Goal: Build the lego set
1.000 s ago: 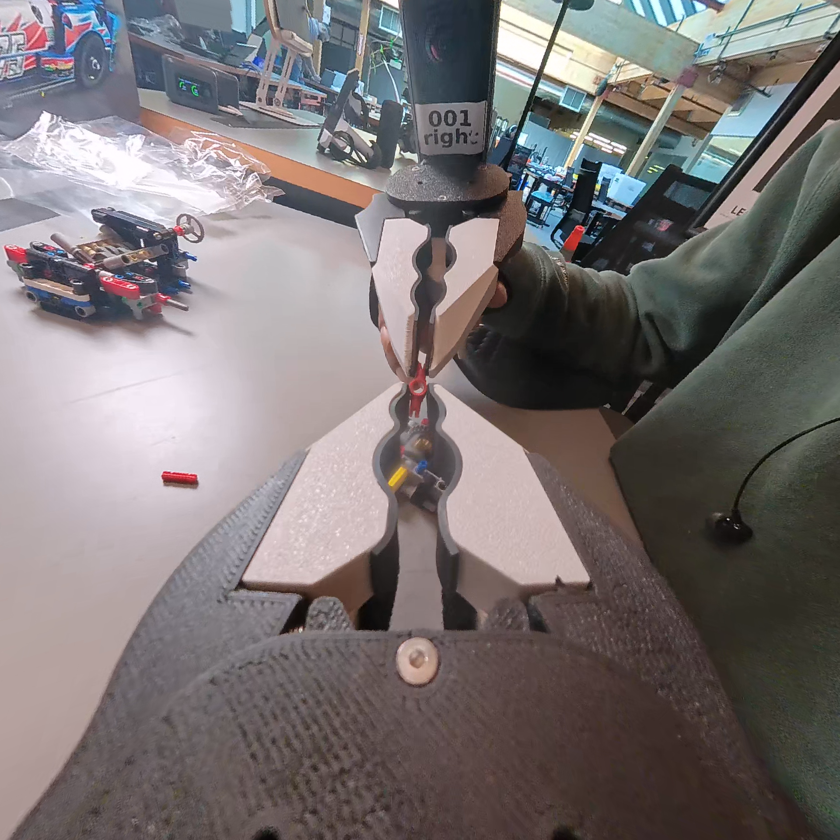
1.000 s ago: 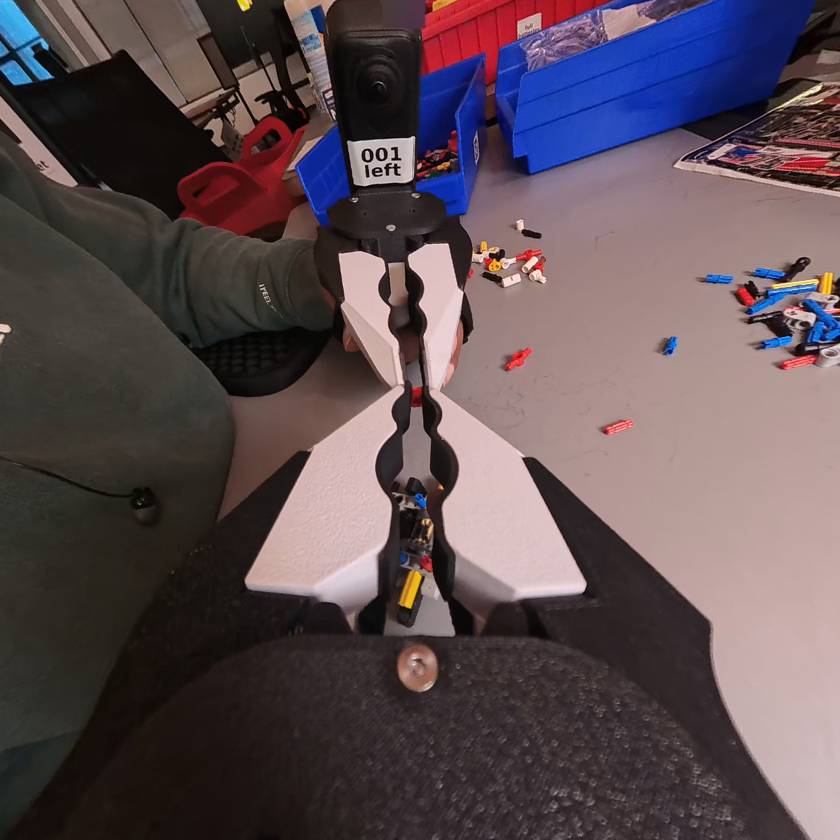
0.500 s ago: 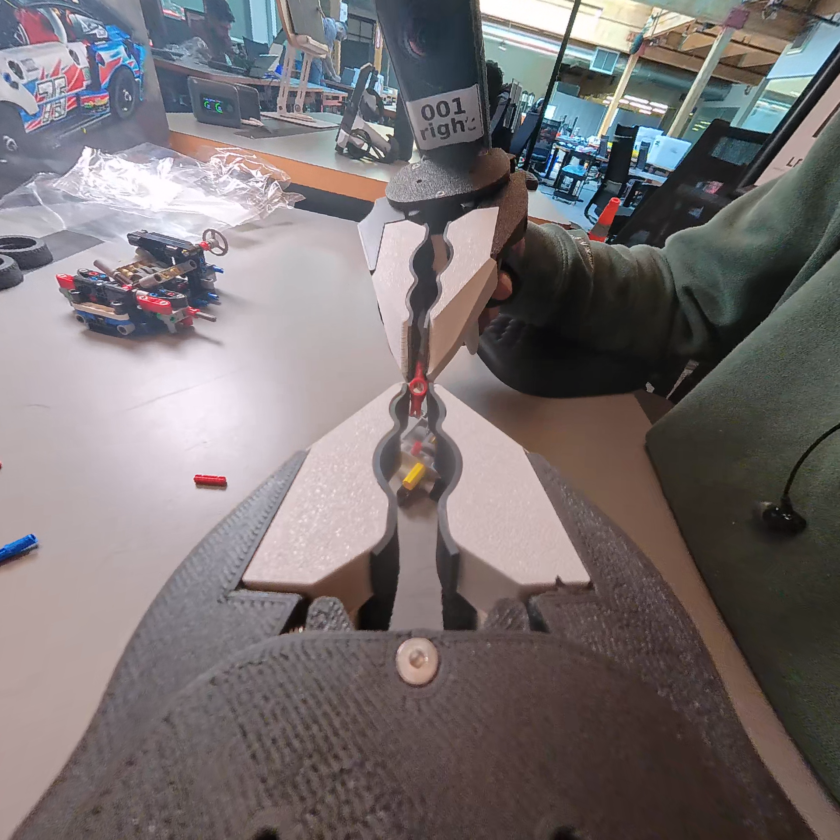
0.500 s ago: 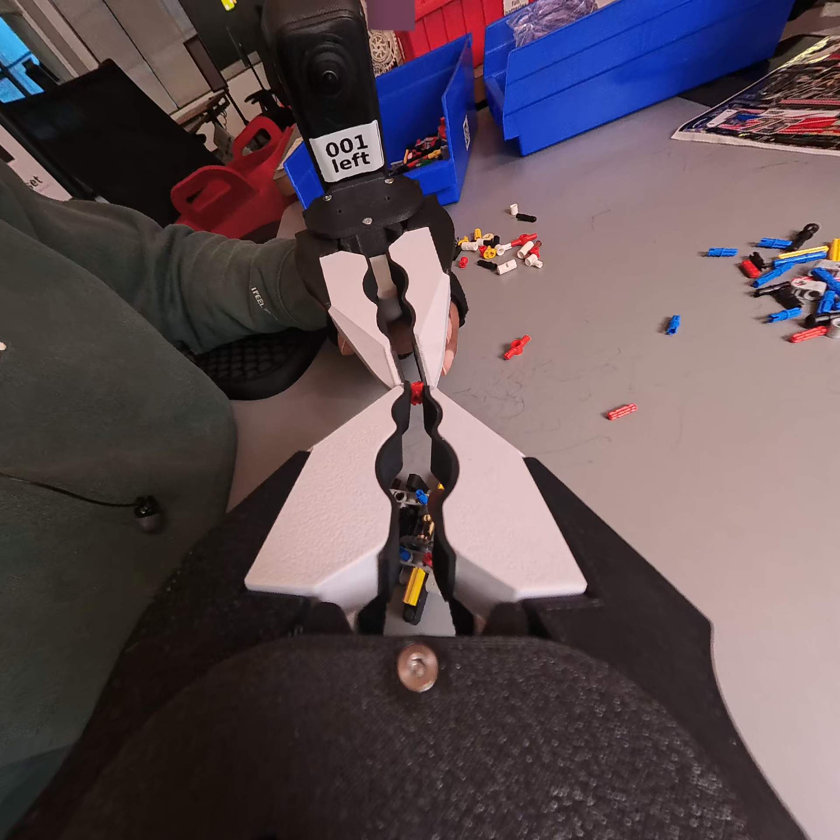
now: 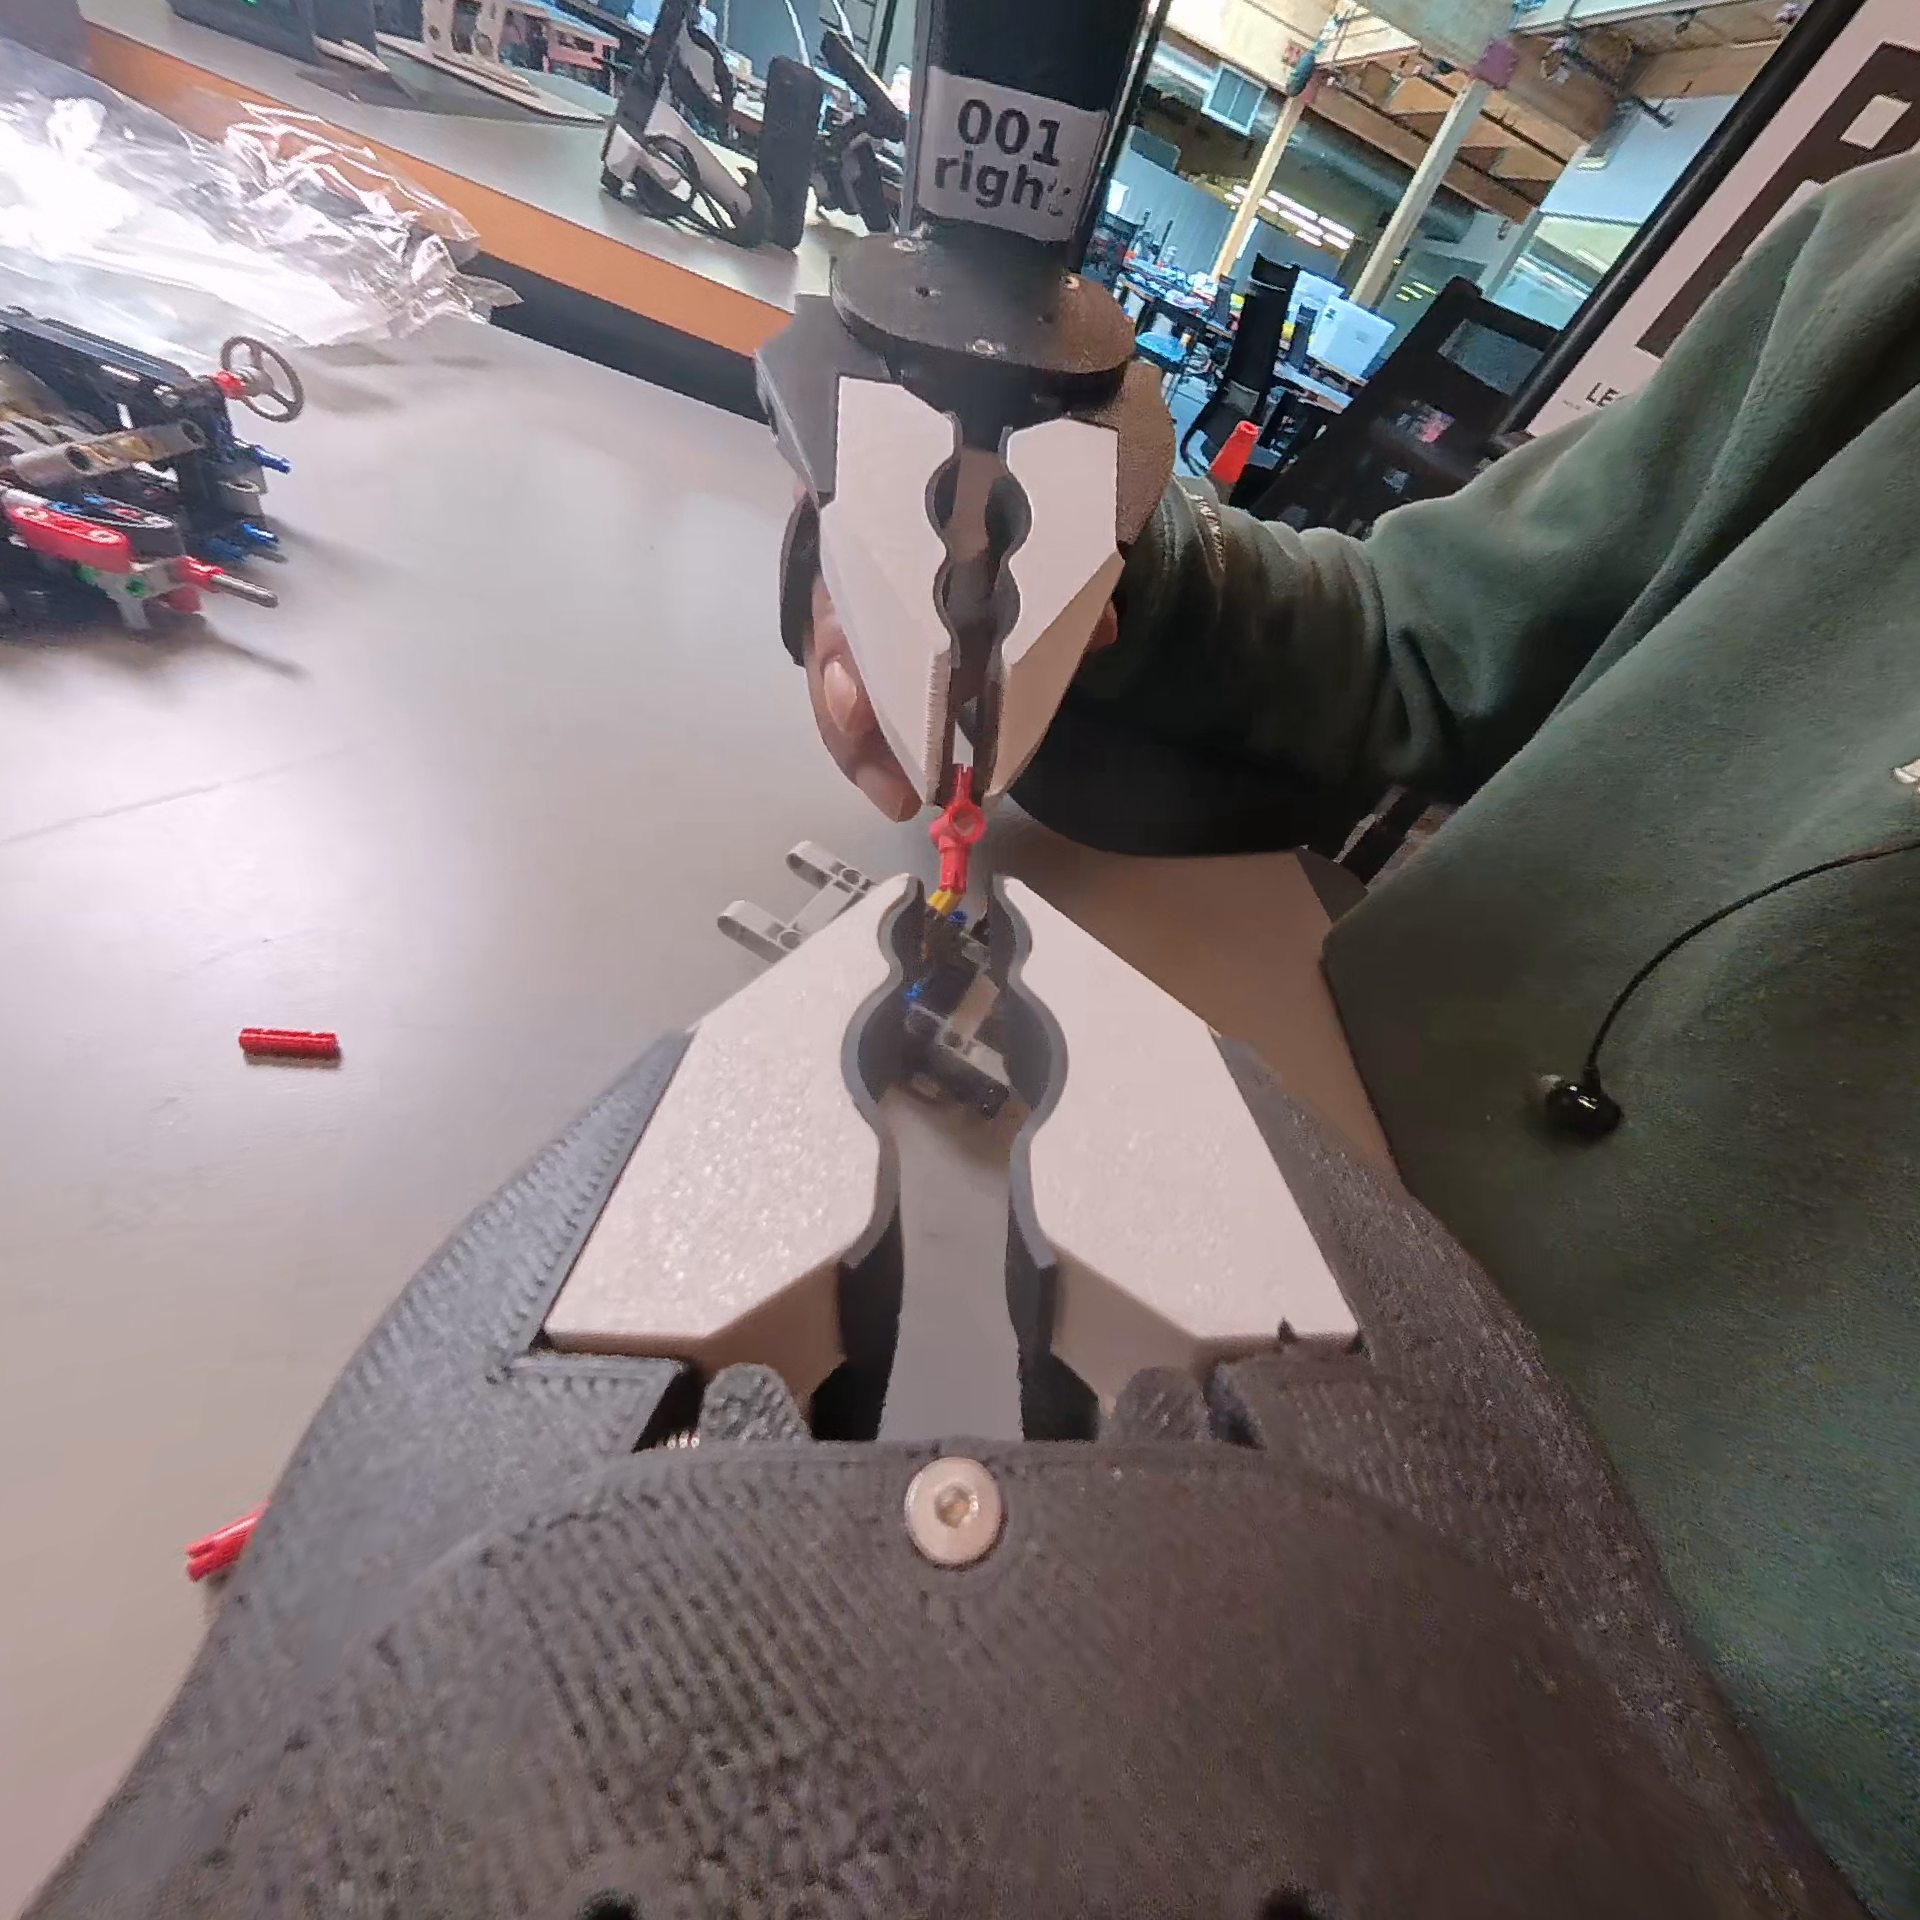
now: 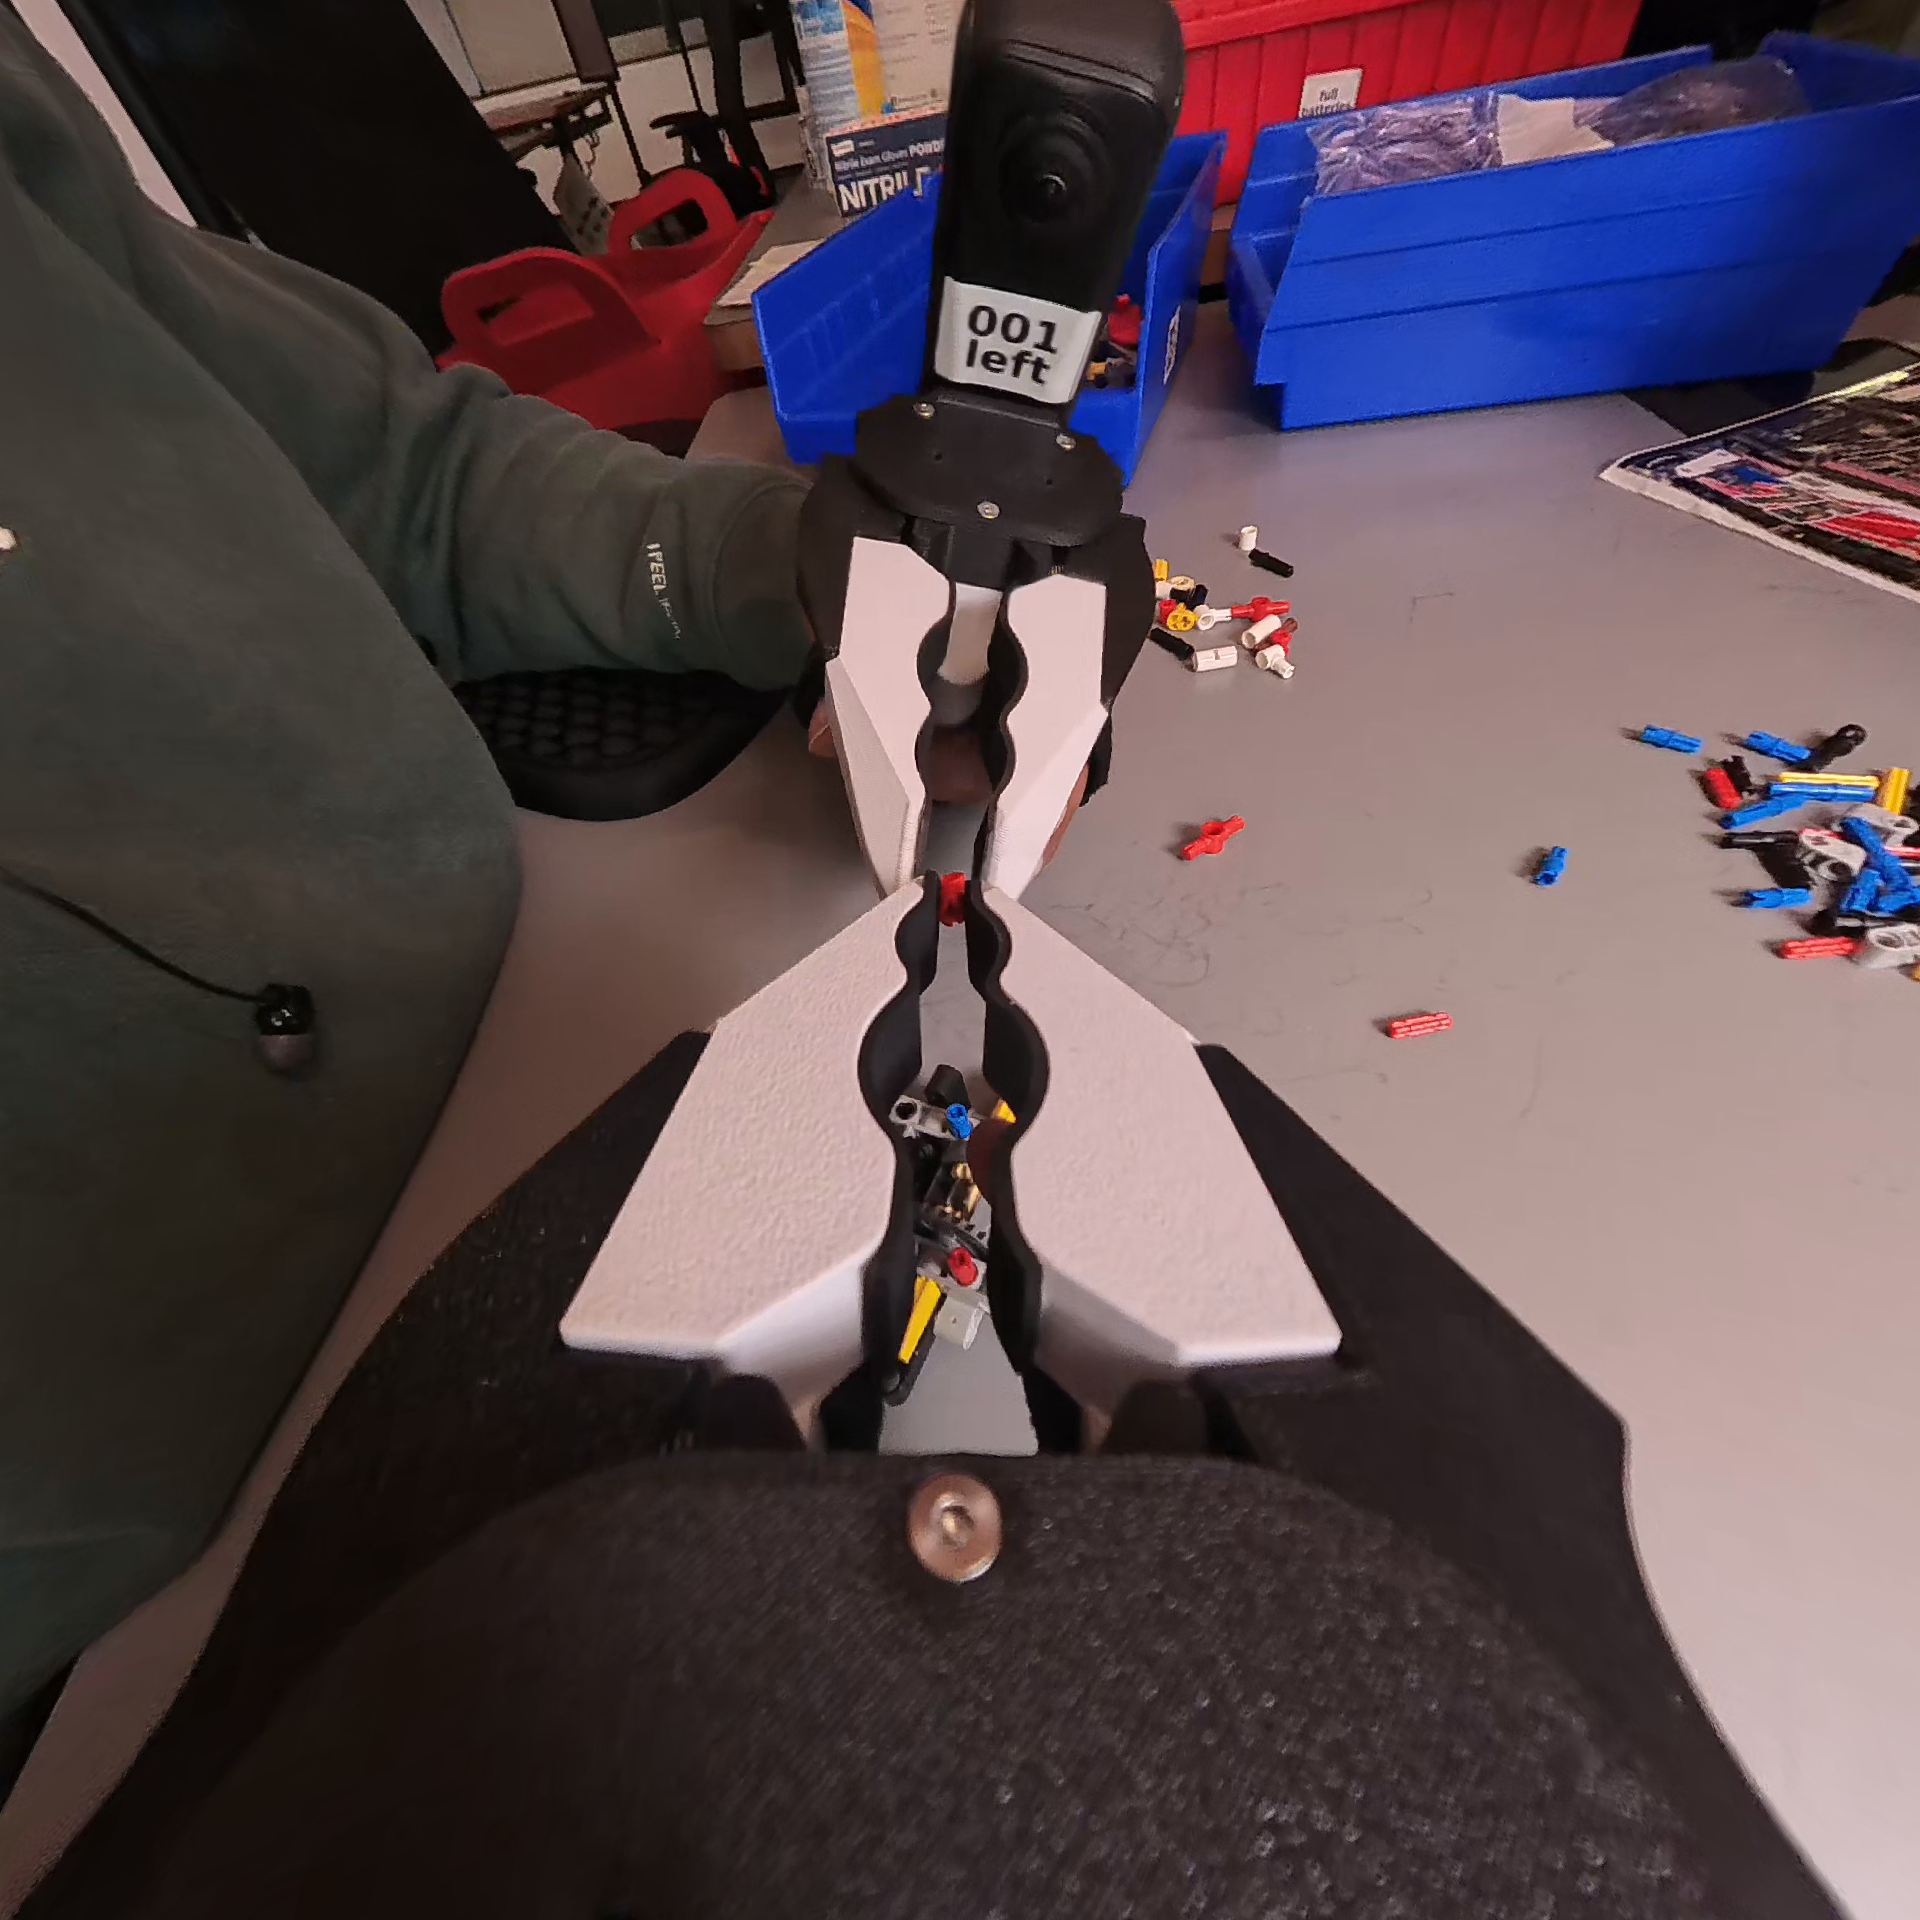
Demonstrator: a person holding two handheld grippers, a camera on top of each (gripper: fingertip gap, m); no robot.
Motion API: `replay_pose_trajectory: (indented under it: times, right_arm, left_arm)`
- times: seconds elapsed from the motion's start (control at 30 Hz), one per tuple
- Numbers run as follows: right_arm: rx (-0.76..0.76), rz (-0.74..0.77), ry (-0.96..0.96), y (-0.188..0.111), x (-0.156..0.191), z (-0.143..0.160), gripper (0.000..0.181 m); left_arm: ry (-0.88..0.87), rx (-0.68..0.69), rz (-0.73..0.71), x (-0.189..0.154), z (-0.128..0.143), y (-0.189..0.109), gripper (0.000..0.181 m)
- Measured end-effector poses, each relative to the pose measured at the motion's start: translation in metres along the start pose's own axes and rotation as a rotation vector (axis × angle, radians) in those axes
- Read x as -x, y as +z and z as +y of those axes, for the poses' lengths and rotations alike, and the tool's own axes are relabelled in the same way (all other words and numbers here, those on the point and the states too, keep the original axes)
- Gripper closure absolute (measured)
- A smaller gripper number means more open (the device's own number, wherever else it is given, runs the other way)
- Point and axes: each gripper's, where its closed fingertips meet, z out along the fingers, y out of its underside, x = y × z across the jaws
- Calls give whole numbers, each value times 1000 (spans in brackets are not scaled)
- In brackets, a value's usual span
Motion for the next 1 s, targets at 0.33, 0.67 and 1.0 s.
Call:
replay_pose_trajectory:
  times: [0.33,0.67,1.0]
  right_arm:
    - [-10,-72,-36,1,15,-1,178]
    - [-56,-24,-16,-1,4,-6,178]
    - [-95,27,41,-9,-9,-10,174]
  left_arm:
    - [-36,11,96,-16,1,3,179]
    - [17,-28,3,-5,-7,1,180]
    - [48,-40,-72,5,-10,-2,180]
